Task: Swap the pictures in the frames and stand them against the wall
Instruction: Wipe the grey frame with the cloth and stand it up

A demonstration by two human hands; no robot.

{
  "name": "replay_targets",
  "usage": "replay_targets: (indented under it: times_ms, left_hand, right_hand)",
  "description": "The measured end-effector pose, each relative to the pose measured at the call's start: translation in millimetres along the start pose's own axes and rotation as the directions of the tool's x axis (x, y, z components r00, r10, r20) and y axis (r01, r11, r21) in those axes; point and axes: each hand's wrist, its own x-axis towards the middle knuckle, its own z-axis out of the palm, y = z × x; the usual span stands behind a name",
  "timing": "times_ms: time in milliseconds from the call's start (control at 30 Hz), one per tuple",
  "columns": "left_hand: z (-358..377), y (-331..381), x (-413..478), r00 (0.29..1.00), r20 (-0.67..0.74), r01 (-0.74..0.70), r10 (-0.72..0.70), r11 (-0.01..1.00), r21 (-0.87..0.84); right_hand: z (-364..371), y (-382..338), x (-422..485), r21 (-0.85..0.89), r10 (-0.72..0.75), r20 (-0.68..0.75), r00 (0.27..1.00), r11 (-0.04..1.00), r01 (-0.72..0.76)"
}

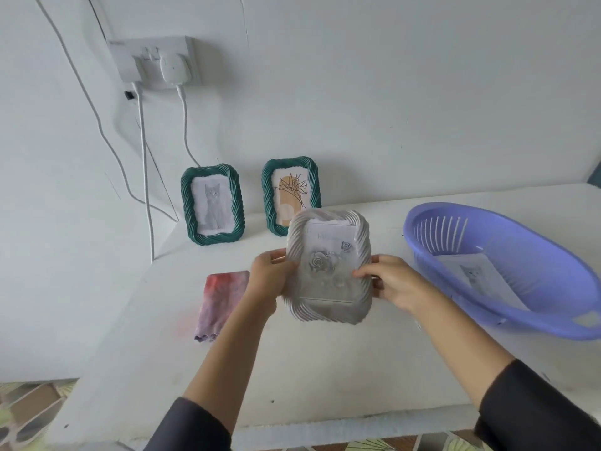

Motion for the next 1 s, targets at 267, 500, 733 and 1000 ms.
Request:
replay_targets:
  times_ms: [267, 500, 733, 1000]
  left_hand:
    - [37.8, 84.8, 27.8, 0.98, 0.155, -0.113, 0.126, 0.99, -0.088]
    - [112.7, 116.3, 90.9, 0.979, 0.078, -0.178, 0.191, 0.973, -0.143]
    - [158.0, 105.8, 169.7, 0.988, 0.005, -0.153, 0.155, 0.979, -0.139]
    - [177.0, 47.1, 222.9, 0.999, -0.047, -0.032, 0.028, 0.996, -0.087]
  right_hand:
    - [-35.1, -103.3, 12.1, -0.072, -0.144, 0.166, 0.976, 0.985, 0.158]
    - [-91.9, -173.0, 74.7, -0.169, -0.242, 0.204, 0.949, 0.946, 0.278]
    - [-125.3, -176.2, 170.8, -0.22, -0.188, 0.199, 0.962, 0.948, 0.231]
    - [-140.6, -134.6, 247.4, -0.327, -0.034, 0.179, 0.983, 0.941, 0.092]
